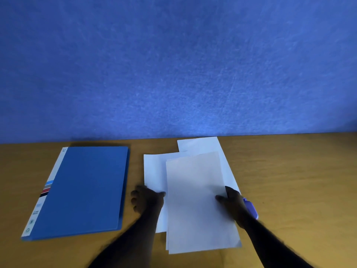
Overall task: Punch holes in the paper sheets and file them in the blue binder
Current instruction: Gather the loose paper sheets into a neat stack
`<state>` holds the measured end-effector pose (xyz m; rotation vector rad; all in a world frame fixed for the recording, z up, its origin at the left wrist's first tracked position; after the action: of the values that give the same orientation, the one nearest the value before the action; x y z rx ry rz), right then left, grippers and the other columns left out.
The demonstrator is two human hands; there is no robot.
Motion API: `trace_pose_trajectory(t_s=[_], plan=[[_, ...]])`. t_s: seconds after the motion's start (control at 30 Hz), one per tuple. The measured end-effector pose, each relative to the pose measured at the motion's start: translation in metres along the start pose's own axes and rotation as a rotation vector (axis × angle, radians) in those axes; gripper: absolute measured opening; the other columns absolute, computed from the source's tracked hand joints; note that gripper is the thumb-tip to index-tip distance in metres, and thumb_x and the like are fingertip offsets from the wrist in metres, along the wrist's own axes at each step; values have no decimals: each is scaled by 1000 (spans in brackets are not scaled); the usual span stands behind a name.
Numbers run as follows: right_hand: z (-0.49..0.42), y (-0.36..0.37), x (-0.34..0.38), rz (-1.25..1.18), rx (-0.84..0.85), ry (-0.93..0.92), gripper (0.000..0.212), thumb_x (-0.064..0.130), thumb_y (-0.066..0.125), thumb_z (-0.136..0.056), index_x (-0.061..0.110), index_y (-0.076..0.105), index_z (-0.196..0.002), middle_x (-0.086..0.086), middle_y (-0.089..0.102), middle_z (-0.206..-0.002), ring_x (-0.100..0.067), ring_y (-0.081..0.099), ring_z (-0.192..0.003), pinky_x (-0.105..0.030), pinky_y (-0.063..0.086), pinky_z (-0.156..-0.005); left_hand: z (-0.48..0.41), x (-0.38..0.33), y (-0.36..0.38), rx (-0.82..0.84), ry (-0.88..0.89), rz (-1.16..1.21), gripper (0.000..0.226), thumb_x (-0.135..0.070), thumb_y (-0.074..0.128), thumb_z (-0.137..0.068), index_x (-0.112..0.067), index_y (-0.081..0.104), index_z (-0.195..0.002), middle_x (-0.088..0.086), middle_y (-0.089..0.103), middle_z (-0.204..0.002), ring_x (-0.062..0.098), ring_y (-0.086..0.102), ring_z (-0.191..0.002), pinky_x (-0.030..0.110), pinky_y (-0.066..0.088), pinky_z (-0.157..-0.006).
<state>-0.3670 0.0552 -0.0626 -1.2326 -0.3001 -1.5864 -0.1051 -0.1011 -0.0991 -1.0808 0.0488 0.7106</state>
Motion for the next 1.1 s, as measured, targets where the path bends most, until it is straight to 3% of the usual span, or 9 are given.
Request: trace_pose_trajectory(t_s=[0.1, 0.27, 0.43, 0.57, 0.7, 0.8, 0.87, 1.0, 1.1], plan=[[-3, 3, -2, -8, 12, -1, 15, 1, 60, -89, 8, 67, -100, -6, 70, -88, -16, 60, -75, -27, 50, -64, -3, 2, -1, 9, 66, 136, 105, -39, 90, -59, -6, 29, -138, 18, 52, -132, 40, 55, -114, 46, 52, -85], [-10, 14, 2, -80, 43, 5, 18, 0, 60, -90, 10, 65, -104, -7, 70, -94, -20, 64, -82, -34, 54, -73, -12, 16, -14, 81, 224, 333, 24, -21, 65, -85, -11, 61, -107, 10, 68, -109, 23, 59, -79, 32, 53, -71], [-19, 36, 18, -62, 51, -17, 19, 2, 59, -91, 16, 60, -104, 0, 65, -91, -12, 59, -77, -20, 49, -59, -13, 31, -16, 276, 351, 499, 37, -22, 53, -97, -8, 53, -131, 9, 61, -123, 25, 58, -107, 31, 44, -84], [-25, 60, 24, 10, 109, -41, 22, 4, 57, -92, 10, 57, -113, -5, 63, -102, -13, 59, -82, -19, 47, -60, -6, 33, -16, 344, 318, 624, 55, -46, 41, -99, -11, 45, -141, 3, 53, -137, 23, 49, -128, 27, 37, -96], [-27, 88, 28, 87, 164, -51, 33, 10, 56, -91, 11, 53, -124, -7, 62, -117, -25, 60, -106, -36, 53, -84, -3, 34, -11, 363, 390, 570, 57, -50, 58, -90, -23, 45, -139, -20, 50, -122, 14, 51, -122, 21, 40, -92], [-29, 96, 30, 172, 180, -67, 39, 30, 62, -91, 18, 48, -125, 2, 60, -110, -18, 61, -99, -26, 51, -72, -7, 37, -6, 347, 400, 578, 39, -26, 64, -91, -20, 54, -129, -5, 62, -121, 17, 58, -110, 25, 45, -85], [-32, 84, 32, 229, 74, -78, 43, 38, 66, -88, 19, 49, -123, 1, 62, -103, -15, 62, -90, -23, 49, -65, -12, 42, -8, 304, 360, 591, 41, -22, 63, -92, -14, 54, -131, 4, 62, -125, 19, 58, -105, 31, 46, -88], [-48, 22, 23, 427, -293, -19, 51, 40, 68, -83, 18, 50, -126, -10, 58, -124, -28, 53, -116, -40, 44, -95, -18, 55, -11, 285, 319, 599, 40, -19, 62, -93, -9, 54, -130, 7, 62, -123, 18, 56, -100, 31, 44, -85], [-59, -15, 10, 554, -388, 137, 70, 47, 73, -78, 16, 43, -133, -16, 48, -135, -36, 43, -124, -45, 38, -100, -21, 64, -8, 312, 304, 583, 39, -20, 60, -94, -9, 54, -131, 6, 62, -122, 17, 56, -100, 32, 43, -86]])
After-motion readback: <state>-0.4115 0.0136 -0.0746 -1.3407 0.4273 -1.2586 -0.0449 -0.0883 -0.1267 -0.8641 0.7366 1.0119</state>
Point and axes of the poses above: each hand's wrist, its own z-axis away from the middle knuckle, its own y-axis out of the palm, x = y × z, the point moved 6 cm from there along -z, towards the middle knuckle
